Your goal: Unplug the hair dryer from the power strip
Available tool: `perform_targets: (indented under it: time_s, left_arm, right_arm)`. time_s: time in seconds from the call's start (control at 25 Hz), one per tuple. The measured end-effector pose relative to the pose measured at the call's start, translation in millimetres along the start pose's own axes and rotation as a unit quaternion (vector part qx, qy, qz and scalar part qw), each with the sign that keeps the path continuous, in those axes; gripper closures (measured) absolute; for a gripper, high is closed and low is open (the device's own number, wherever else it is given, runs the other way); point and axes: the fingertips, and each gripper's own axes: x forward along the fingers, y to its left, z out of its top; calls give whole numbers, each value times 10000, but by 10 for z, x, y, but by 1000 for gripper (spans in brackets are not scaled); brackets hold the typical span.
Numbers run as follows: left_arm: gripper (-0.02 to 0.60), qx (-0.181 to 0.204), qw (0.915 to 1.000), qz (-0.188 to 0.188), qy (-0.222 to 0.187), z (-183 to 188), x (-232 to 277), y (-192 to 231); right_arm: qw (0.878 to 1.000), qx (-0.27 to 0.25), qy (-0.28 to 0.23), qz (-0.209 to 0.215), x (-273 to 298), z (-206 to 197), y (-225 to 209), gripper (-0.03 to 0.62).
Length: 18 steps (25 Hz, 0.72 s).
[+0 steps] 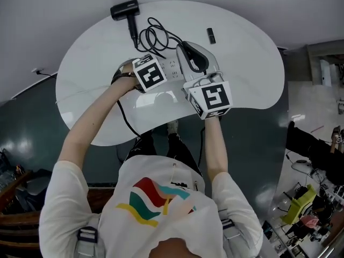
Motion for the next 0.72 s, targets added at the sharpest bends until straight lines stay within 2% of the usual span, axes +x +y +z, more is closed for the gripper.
perform_targets:
  time_s: [0.36, 0.72]
  left_arm:
    - [489, -19, 10000, 21, 5, 7, -10, 17]
    - [489, -35, 9999, -13, -107, 18, -12, -1]
  right_arm:
    - [9985, -271, 277, -398, -130, 18, -195, 533]
    - [9928, 218, 725, -925, -329, -391, -706, 533]
